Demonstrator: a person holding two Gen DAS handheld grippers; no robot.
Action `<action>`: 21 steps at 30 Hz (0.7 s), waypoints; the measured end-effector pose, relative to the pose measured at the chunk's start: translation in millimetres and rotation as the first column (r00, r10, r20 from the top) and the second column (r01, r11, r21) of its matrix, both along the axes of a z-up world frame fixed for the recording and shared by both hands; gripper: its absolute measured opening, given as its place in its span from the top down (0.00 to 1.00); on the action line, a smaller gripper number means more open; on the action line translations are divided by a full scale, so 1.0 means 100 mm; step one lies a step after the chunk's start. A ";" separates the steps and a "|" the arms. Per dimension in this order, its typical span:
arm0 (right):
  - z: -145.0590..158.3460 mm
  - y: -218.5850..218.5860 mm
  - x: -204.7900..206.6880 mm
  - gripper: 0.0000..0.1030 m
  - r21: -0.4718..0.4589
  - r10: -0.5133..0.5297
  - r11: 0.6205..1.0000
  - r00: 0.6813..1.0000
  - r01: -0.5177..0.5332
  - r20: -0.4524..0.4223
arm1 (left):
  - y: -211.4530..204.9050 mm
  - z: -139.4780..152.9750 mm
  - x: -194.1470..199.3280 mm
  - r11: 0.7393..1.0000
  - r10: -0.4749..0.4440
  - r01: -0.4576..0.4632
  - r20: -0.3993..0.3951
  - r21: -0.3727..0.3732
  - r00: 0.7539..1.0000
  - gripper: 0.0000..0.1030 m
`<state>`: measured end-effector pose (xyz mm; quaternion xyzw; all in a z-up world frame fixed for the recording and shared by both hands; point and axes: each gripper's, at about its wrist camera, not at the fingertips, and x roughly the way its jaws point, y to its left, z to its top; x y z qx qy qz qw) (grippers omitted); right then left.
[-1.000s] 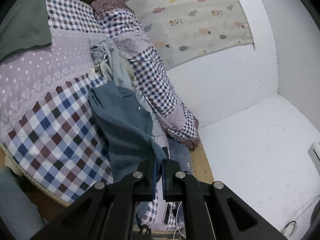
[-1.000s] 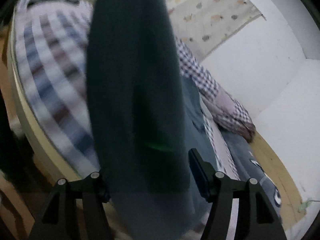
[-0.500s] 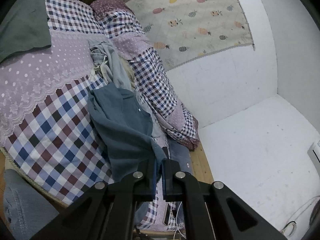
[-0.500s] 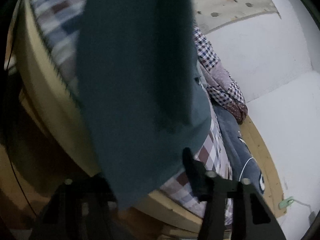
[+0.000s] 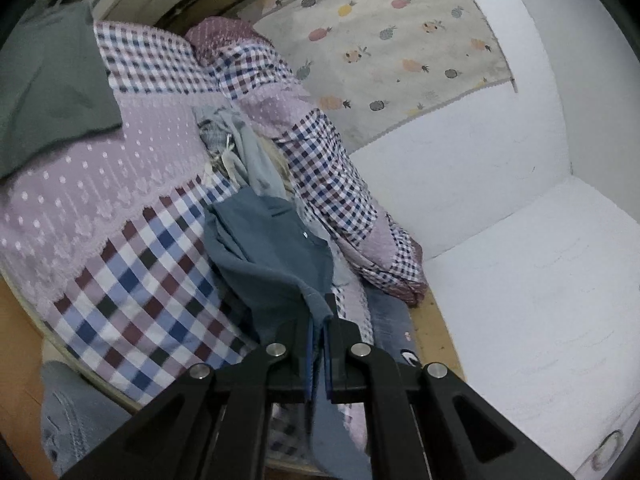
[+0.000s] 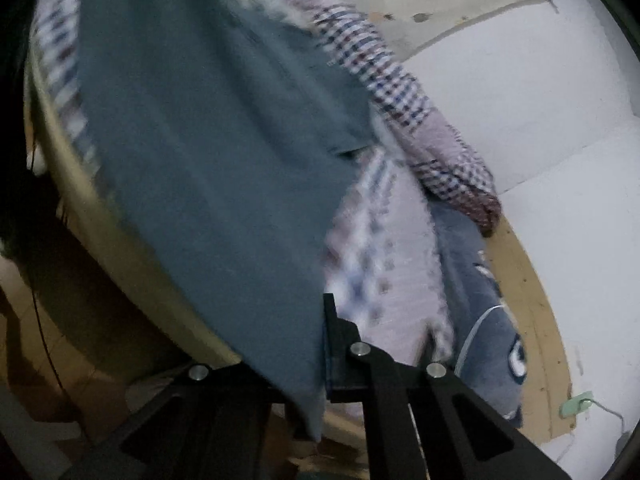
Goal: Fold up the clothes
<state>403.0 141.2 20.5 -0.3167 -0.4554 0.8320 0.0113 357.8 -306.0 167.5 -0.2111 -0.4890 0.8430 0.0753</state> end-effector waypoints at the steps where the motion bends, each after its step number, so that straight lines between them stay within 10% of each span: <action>1: 0.19 0.02 0.01 0.99 0.006 0.012 1.000 1.000 -0.012 -0.014 | -0.01 0.02 0.02 1.000 0.004 -0.004 -0.001 -0.015 1.000 0.98; 11: 1.58 0.13 0.30 0.99 0.068 0.126 0.991 0.988 -0.119 -0.094 | 0.01 0.34 0.36 0.992 0.018 -0.023 -0.044 -0.120 0.999 0.98; 21: 2.18 0.28 0.82 0.99 0.039 0.179 0.983 0.984 -0.179 0.018 | 0.09 0.81 0.99 0.989 -0.026 0.007 -0.133 -0.144 0.991 0.98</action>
